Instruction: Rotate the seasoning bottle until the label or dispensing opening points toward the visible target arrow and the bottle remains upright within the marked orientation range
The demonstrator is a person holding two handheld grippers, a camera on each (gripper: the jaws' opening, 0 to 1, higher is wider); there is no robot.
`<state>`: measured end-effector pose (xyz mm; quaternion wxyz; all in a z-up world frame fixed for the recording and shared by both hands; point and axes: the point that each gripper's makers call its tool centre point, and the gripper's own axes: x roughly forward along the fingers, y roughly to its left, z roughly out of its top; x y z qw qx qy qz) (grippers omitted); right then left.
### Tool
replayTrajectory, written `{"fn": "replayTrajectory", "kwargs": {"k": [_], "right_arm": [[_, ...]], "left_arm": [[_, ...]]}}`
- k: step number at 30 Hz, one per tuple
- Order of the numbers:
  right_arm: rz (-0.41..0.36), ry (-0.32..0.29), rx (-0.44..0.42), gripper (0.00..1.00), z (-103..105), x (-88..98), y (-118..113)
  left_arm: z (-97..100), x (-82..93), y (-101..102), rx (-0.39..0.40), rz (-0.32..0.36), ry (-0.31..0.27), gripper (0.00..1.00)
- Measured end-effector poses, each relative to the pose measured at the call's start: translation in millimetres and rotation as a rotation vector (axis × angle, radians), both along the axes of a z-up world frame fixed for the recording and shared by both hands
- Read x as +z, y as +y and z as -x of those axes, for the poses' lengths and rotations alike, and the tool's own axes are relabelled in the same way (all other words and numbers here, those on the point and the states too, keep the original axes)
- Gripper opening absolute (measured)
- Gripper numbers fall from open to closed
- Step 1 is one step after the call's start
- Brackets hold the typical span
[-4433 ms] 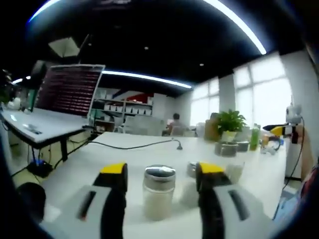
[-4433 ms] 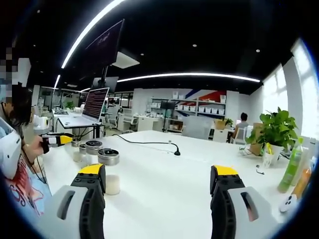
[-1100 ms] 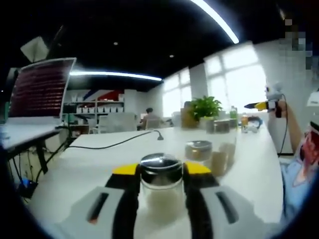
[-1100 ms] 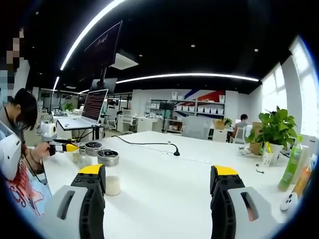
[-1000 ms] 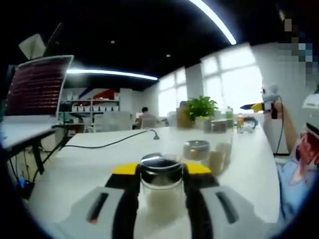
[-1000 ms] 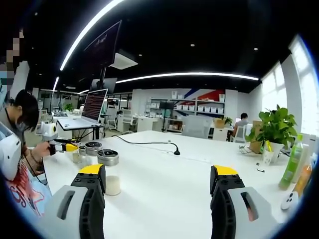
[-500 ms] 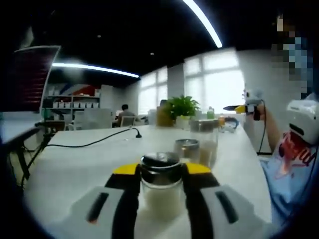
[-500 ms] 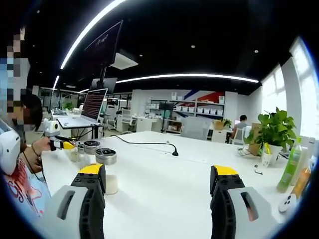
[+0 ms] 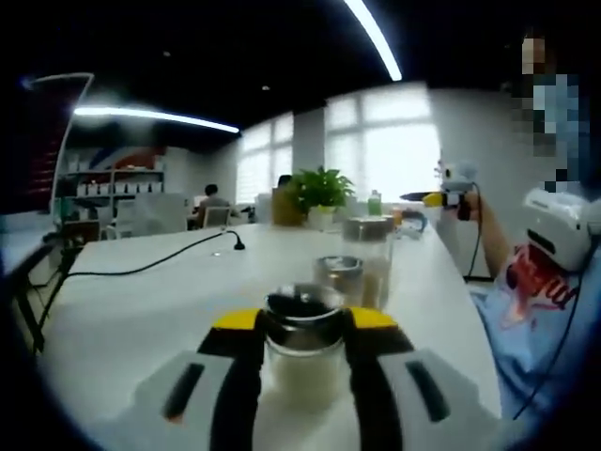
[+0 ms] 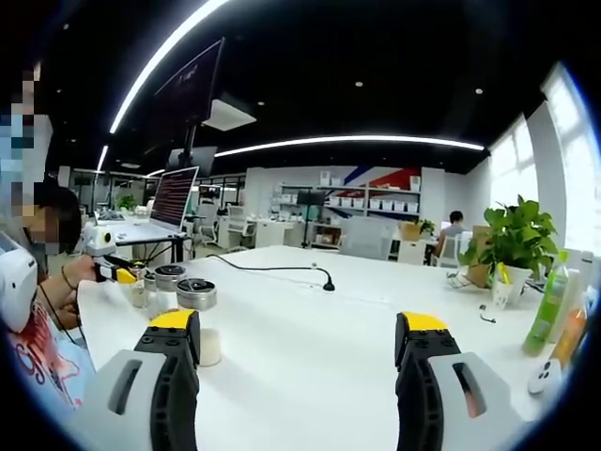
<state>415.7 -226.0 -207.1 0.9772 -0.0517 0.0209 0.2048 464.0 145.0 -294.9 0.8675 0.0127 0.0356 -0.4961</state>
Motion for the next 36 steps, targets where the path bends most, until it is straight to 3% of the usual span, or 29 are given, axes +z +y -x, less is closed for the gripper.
{"fn": "replayTrajectory", "kwargs": {"k": [17, 20, 22, 24, 30, 36], "right_arm": [[0.005, 0.008, 0.001, 0.88, 0.4, -1.3, 0.2], [0.005, 0.008, -0.003, 0.88, 0.1, -1.3, -0.8], [0.002, 0.011, -0.004, 0.87, -0.4, -1.7, -1.2], [0.0, 0.014, -0.003, 0.87, -0.9, -2.3, -1.0], [-0.001, 0.018, -0.001, 0.87, -0.7, -2.9, 0.2], [-0.001, 0.017, -0.003, 0.87, -0.8, -3.0, -0.5]], "left_arm": [[1.9, -1.6, -2.3, -0.11, -0.029, 0.006, 0.36], [2.6, -5.0, -2.1, -0.122, -0.033, 0.035, 0.39], [1.7, -7.0, -1.5, -0.118, -0.04, 0.04, 0.54], [3.6, -7.8, -1.9, -0.123, -0.044, 0.047, 0.61], [0.8, 0.9, 3.4, -0.086, 0.008, 0.044, 0.58], [0.3, 3.1, 8.2, -0.024, 0.005, 0.054, 0.59]]}}
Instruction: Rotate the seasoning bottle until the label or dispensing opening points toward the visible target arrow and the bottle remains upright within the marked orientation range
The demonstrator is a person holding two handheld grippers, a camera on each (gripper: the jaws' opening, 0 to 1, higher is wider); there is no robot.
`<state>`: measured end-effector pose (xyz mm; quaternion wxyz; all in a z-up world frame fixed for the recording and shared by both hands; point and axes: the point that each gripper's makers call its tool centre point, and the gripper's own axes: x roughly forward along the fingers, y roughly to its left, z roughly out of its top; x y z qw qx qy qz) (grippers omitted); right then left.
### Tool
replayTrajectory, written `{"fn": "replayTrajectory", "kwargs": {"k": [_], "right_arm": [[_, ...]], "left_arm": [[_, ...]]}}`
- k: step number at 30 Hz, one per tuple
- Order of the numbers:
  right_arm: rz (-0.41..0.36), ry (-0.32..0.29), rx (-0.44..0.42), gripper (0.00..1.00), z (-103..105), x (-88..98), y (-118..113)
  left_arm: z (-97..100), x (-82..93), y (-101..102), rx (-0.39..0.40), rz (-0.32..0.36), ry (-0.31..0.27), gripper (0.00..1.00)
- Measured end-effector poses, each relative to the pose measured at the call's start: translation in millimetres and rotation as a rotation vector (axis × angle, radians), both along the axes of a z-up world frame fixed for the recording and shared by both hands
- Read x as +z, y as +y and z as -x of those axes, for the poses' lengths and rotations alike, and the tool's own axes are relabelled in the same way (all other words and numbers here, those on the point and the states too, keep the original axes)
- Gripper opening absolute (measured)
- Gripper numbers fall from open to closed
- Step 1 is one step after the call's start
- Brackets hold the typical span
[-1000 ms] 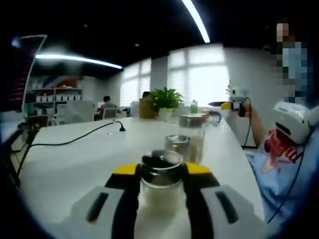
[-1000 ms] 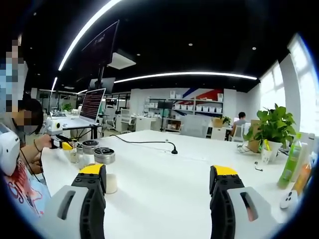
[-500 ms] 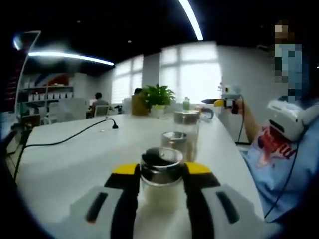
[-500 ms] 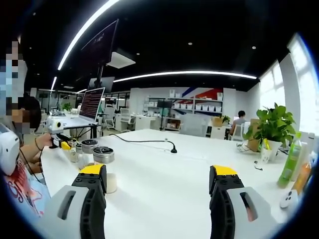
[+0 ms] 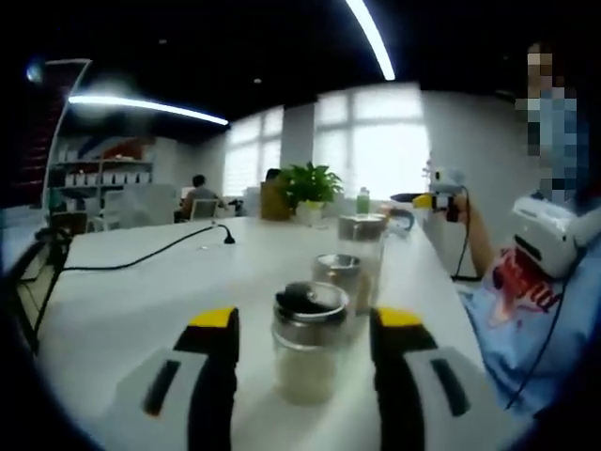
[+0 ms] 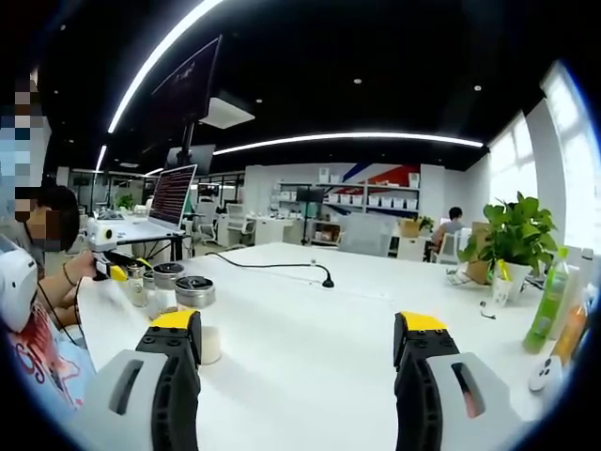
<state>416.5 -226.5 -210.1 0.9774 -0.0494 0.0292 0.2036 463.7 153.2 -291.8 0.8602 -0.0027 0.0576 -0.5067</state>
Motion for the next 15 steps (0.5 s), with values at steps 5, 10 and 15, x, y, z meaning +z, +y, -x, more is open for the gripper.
{"fn": "replayTrajectory", "kwargs": {"k": [5, 10, 15], "right_arm": [[-0.001, 0.001, 0.002, 0.87, 0.6, 0.0, 0.2], [-0.002, 0.001, 0.002, 0.87, 1.7, 0.3, -0.8], [-0.003, 0.0, 0.0, 0.87, 2.0, 0.5, -1.8]], "left_arm": [[2.6, 9.1, 1.3, 0.076, 0.047, 0.016, 0.56], [8.2, 9.9, -1.1, 0.131, 0.046, 0.014, 0.55], [10.6, 8.7, -0.1, 0.19, 0.026, 0.012, 0.55]]}}
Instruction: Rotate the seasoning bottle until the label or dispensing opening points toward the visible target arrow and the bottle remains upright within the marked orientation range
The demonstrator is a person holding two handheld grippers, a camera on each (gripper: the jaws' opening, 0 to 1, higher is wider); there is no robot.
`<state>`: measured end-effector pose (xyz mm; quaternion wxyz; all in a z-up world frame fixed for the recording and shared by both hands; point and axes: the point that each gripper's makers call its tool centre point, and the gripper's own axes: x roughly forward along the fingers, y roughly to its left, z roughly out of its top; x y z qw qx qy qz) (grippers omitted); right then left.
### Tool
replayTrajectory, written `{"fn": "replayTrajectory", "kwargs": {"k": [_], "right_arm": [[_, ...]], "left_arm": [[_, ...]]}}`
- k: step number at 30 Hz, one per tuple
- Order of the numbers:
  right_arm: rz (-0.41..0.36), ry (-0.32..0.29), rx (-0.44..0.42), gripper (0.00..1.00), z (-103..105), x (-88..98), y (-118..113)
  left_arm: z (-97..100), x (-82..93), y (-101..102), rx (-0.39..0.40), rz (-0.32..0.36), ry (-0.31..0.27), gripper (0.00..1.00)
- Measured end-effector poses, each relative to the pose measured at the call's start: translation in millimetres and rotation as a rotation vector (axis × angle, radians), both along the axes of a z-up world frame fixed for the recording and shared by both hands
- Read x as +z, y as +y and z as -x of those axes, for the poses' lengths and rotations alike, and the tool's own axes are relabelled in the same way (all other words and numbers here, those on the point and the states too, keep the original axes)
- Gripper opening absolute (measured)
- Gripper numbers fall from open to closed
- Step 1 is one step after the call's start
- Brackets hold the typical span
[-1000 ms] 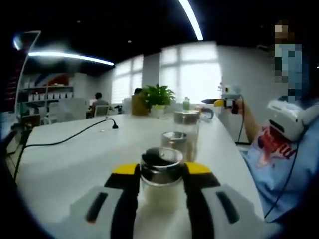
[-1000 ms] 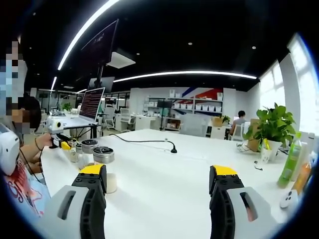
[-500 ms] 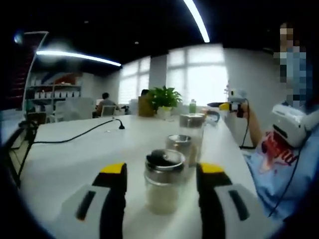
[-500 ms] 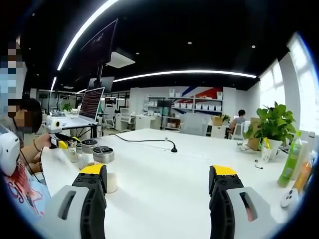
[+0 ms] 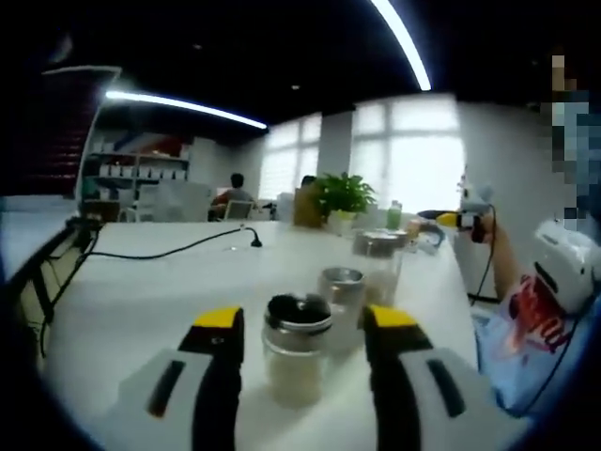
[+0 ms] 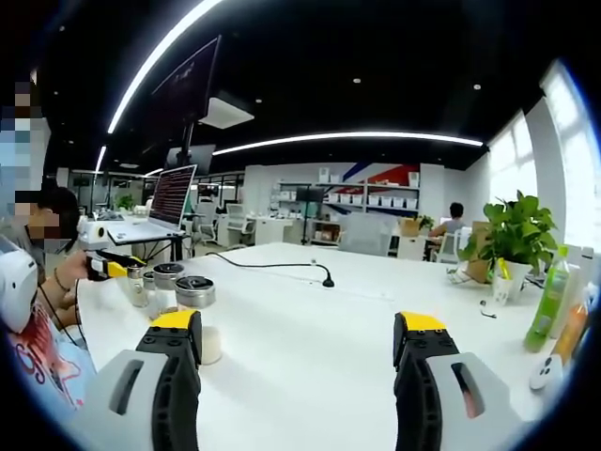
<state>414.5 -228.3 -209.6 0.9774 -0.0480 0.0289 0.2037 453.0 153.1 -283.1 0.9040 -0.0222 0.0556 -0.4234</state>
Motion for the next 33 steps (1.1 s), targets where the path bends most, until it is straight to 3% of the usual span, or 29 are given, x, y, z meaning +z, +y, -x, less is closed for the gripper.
{"fn": "replayTrajectory", "kwargs": {"k": [5, 9, 14, 21, 27, 33], "right_arm": [[0.0, 0.0, 0.001, 0.87, 0.4, 0.1, -0.2], [0.0, -0.001, -0.001, 0.87, 0.8, 0.2, 0.0], [0.001, -0.002, -0.001, 0.87, 1.1, 0.0, 1.0], [0.001, -0.004, 0.001, 0.86, 1.9, 0.3, 1.6], [0.002, -0.004, -0.001, 0.86, 2.0, 0.1, 1.6], [0.004, -0.005, 0.001, 0.86, 1.6, 1.5, 1.8]], "left_arm": [[-2.6, -1.9, 5.0, 0.092, -0.039, -0.008, 0.55], [-3.2, -0.4, 4.5, 0.143, -0.003, 0.007, 0.55], [-5.9, 0.8, 8.0, 0.247, -0.035, -0.022, 0.55], [-1.9, 10.6, 1.6, 0.314, 0.036, -0.034, 0.56], [-1.5, 11.9, -1.4, 0.373, 0.041, -0.053, 0.55], [-3.6, 7.5, -1.7, 0.449, 0.003, -0.083, 0.5]]}}
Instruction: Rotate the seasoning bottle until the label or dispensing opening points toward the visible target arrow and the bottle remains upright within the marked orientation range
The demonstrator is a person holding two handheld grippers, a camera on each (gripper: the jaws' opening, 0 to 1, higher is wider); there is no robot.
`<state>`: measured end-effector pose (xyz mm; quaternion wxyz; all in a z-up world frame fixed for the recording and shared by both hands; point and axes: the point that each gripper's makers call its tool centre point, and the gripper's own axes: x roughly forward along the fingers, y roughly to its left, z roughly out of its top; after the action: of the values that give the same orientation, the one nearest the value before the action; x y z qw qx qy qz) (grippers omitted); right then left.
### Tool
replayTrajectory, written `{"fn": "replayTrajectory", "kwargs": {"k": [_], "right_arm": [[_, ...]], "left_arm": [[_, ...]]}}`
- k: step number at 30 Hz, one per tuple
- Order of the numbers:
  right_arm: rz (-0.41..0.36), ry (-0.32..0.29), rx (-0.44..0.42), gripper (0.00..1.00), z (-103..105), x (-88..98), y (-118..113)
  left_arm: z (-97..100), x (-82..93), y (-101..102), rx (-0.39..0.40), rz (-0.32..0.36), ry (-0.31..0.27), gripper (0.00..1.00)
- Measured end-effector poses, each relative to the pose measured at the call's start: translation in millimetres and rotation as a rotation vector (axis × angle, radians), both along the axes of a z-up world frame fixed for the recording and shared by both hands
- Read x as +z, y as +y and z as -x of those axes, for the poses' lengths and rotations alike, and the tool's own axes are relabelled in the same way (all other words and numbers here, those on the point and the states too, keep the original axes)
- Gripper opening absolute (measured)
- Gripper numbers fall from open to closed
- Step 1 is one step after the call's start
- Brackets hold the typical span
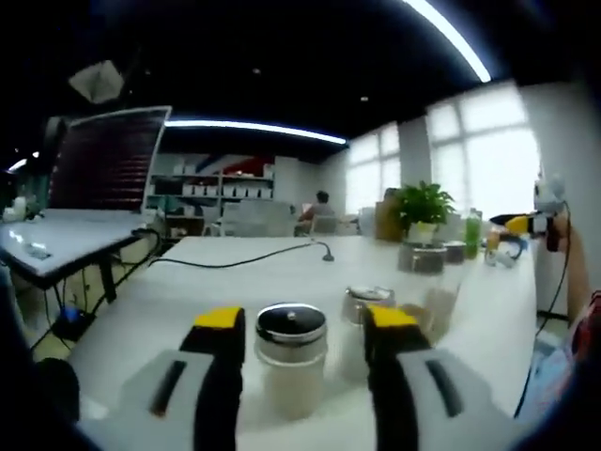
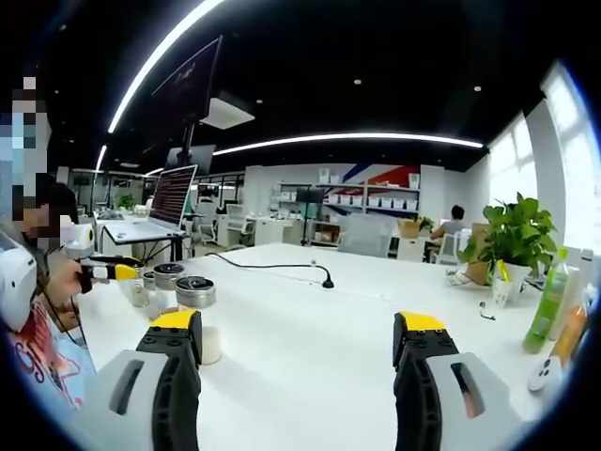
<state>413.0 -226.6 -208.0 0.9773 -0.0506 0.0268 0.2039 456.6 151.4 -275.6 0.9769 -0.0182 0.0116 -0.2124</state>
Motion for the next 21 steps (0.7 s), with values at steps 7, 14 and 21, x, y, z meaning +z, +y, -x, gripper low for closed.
{"fn": "replayTrajectory", "kwargs": {"k": [7, 14, 21], "right_arm": [[-0.005, 0.005, 0.006, 0.85, -1.4, 0.0, -0.3], [-0.006, 0.007, 0.006, 0.85, -2.7, 0.0, -0.1], [-0.008, 0.01, 0.011, 0.85, -2.7, -1.1, 1.3]], "left_arm": [[-8.6, 1.9, 8.1, 0.054, 0.045, -0.006, 0.47], [-12.1, -2.3, 9.5, 0.06, 0.052, -0.002, 0.38], [-13.0, -6.6, 6.0, 0.047, 0.056, 0.001, 0.35]]}}
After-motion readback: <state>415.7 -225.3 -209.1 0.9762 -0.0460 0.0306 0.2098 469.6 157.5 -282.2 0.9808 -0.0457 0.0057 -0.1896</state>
